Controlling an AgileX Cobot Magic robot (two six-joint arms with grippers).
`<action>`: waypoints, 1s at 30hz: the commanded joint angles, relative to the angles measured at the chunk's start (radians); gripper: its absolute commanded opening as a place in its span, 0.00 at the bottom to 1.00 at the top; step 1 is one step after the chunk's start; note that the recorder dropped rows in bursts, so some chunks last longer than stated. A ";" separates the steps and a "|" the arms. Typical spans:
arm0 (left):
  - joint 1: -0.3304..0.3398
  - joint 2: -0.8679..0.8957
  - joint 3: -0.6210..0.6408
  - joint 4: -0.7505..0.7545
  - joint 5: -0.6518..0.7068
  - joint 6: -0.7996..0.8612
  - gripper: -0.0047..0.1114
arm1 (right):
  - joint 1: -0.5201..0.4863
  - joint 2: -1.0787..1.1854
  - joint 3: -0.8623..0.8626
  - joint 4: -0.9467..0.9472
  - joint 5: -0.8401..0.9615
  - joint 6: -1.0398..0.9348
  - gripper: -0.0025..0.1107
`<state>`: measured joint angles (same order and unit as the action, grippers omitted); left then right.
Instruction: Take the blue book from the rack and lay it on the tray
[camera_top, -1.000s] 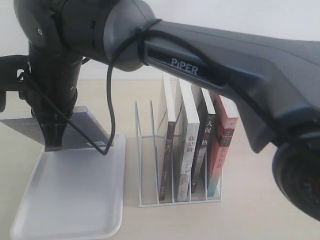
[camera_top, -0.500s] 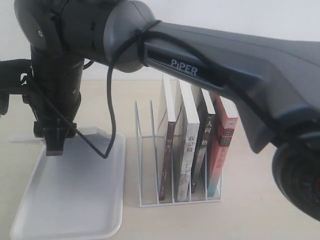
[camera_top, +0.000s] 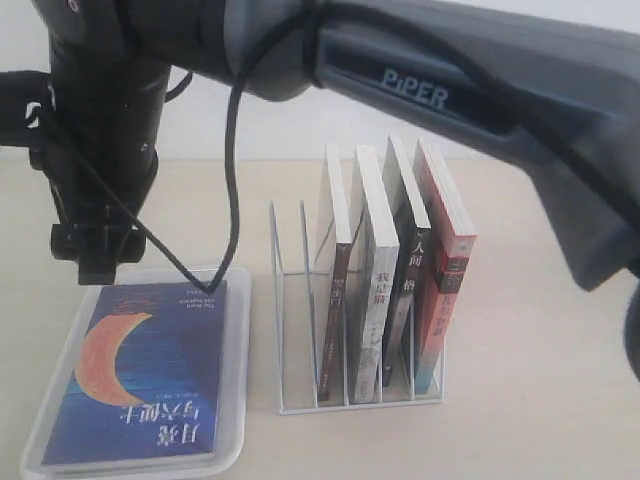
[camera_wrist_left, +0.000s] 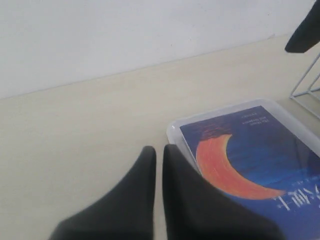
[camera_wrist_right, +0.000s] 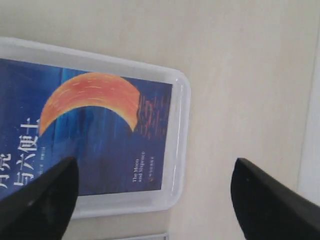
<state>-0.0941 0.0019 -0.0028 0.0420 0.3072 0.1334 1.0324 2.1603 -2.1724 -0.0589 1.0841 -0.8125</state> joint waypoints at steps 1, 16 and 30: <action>-0.009 -0.002 0.003 -0.008 -0.014 -0.010 0.08 | 0.045 -0.074 -0.003 -0.002 0.044 0.016 0.71; -0.009 -0.002 0.003 -0.008 -0.014 -0.010 0.08 | 0.071 -0.397 0.185 -0.053 0.137 0.543 0.02; -0.009 -0.002 0.003 -0.008 -0.014 -0.010 0.08 | 0.071 -0.552 0.570 -0.051 0.137 0.643 0.02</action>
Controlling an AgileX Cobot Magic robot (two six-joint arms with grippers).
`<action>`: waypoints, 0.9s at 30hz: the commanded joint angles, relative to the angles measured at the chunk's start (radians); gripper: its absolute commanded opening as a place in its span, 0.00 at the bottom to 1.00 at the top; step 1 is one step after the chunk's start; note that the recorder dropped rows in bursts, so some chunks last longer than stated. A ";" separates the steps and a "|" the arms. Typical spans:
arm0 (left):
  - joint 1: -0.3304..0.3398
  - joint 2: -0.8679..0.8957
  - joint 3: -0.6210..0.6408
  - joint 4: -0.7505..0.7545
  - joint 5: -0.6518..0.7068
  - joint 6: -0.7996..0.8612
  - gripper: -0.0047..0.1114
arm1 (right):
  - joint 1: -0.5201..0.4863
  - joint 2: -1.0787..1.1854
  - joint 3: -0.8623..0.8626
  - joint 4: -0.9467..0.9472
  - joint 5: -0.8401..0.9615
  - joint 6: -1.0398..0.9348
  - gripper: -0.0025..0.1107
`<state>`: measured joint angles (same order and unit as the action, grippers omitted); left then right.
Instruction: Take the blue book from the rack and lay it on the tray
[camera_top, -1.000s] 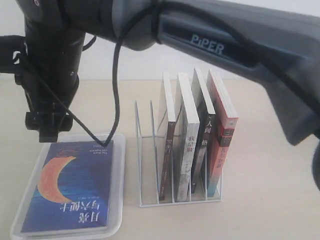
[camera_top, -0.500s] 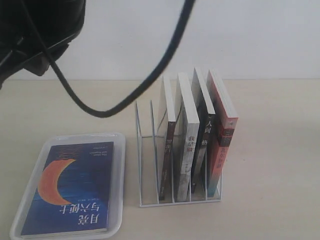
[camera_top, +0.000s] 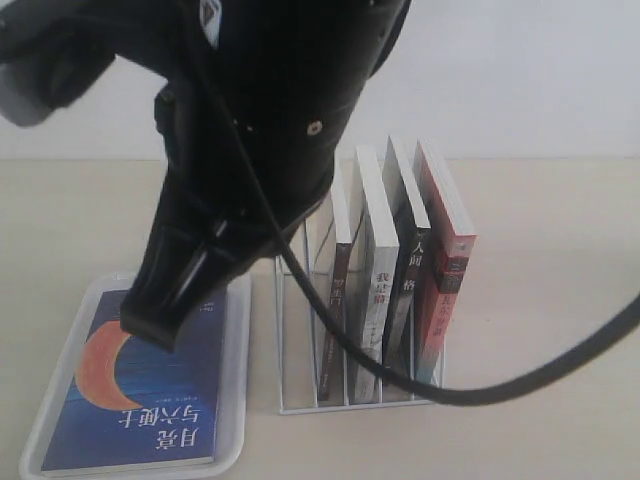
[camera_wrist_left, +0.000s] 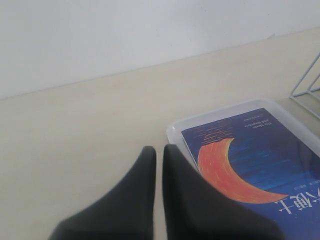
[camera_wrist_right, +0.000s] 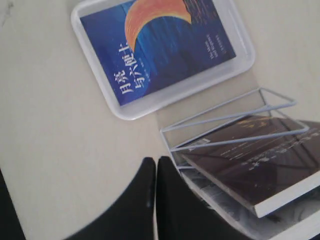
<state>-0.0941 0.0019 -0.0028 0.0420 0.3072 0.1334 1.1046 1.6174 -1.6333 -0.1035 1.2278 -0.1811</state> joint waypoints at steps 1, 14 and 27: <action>-0.009 -0.002 0.003 -0.008 -0.014 -0.010 0.08 | -0.001 -0.007 0.036 -0.006 -0.007 0.014 0.02; -0.009 -0.002 0.003 -0.008 -0.014 -0.010 0.08 | -0.001 -0.007 0.035 0.000 -0.007 0.014 0.02; -0.009 -0.002 0.003 -0.008 -0.014 -0.010 0.08 | -0.001 0.000 0.266 -0.070 -0.179 0.065 0.02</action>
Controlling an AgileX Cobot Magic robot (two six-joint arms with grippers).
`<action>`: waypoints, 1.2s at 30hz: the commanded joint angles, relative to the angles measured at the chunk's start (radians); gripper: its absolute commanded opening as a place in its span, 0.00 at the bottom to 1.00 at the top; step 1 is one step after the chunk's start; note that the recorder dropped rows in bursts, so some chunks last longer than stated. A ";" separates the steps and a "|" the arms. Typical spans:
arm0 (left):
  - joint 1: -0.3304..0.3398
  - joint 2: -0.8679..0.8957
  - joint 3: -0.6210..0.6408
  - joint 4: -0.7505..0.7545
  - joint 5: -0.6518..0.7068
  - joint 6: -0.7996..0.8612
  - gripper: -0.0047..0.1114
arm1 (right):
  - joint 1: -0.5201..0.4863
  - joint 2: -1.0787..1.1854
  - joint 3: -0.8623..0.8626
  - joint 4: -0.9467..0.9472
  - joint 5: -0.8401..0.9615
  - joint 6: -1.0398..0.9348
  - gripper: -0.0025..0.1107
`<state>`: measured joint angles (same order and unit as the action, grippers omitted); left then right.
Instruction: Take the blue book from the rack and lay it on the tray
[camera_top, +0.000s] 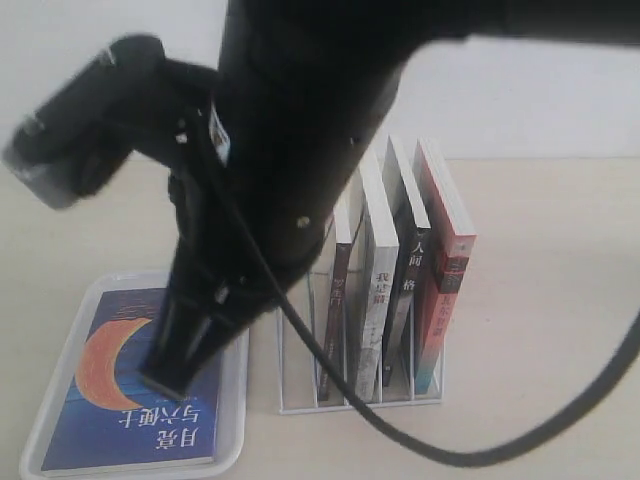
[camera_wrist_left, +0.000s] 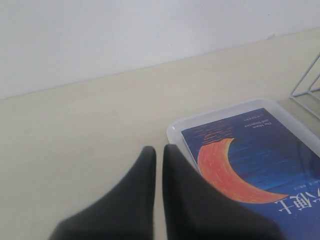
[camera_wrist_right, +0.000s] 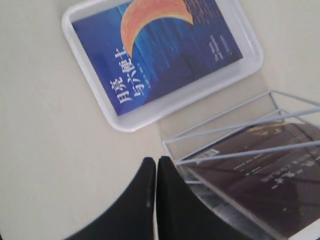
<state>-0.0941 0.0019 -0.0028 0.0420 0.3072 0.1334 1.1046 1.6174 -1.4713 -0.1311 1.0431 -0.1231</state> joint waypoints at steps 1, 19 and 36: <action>-0.009 -0.002 0.003 -0.008 -0.014 -0.010 0.08 | -0.001 -0.005 0.134 -0.052 0.004 0.013 0.02; -0.009 -0.002 0.003 -0.008 -0.014 -0.010 0.08 | -0.154 -0.637 0.713 -0.047 -0.830 0.201 0.02; -0.009 -0.002 0.003 -0.008 -0.014 -0.010 0.08 | -0.725 -1.432 1.382 0.131 -1.148 0.405 0.02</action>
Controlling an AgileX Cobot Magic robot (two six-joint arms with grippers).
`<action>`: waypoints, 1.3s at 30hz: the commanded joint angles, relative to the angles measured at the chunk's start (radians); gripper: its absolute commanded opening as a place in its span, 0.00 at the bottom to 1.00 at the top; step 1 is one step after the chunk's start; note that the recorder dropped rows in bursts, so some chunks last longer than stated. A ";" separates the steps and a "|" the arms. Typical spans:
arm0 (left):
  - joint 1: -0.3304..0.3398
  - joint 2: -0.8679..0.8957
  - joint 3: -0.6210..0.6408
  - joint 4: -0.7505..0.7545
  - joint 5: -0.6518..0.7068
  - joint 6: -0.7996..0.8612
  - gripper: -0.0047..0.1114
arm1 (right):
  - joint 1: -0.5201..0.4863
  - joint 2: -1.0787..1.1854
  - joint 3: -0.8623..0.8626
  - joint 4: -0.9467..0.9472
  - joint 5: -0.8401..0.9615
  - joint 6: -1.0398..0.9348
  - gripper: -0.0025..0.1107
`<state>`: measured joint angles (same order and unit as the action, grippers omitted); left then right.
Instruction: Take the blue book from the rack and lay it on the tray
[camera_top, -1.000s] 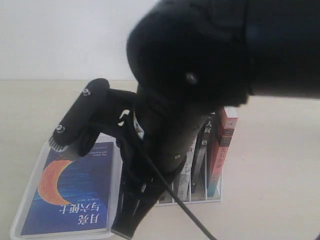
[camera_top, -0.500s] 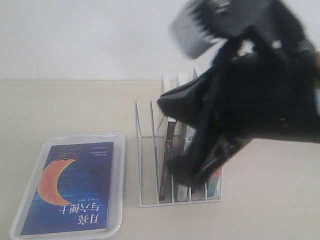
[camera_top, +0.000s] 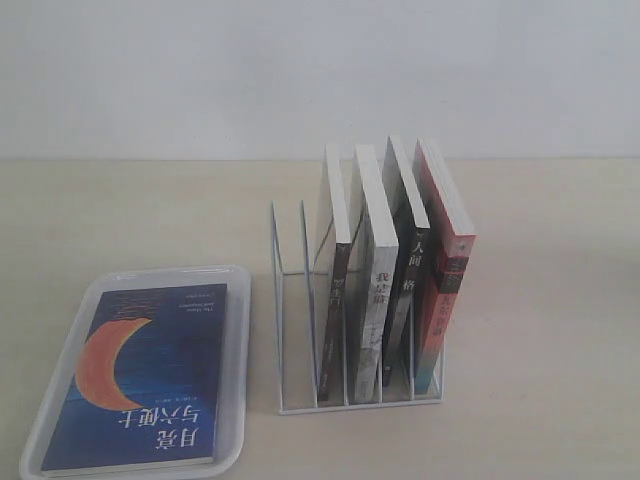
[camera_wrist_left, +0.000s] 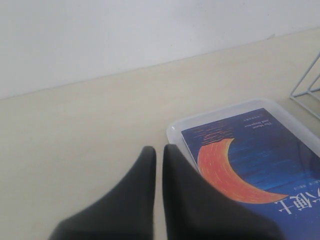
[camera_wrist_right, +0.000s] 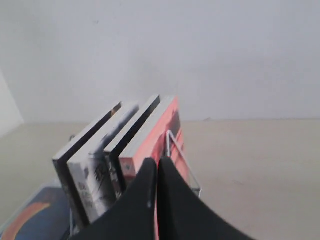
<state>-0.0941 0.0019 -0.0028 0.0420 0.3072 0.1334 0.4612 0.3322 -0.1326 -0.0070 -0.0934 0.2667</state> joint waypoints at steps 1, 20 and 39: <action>-0.009 -0.002 0.003 -0.008 -0.014 -0.010 0.08 | -0.106 -0.184 0.051 0.007 0.009 0.016 0.02; -0.009 -0.002 0.003 -0.008 -0.014 -0.010 0.08 | -0.383 -0.332 0.133 0.007 0.259 -0.124 0.02; -0.009 -0.002 0.003 -0.008 -0.014 -0.010 0.08 | -0.381 -0.332 0.133 -0.003 0.464 -0.184 0.02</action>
<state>-0.0941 0.0019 -0.0028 0.0420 0.3072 0.1334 0.0813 0.0052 0.0011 0.0000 0.3719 0.0873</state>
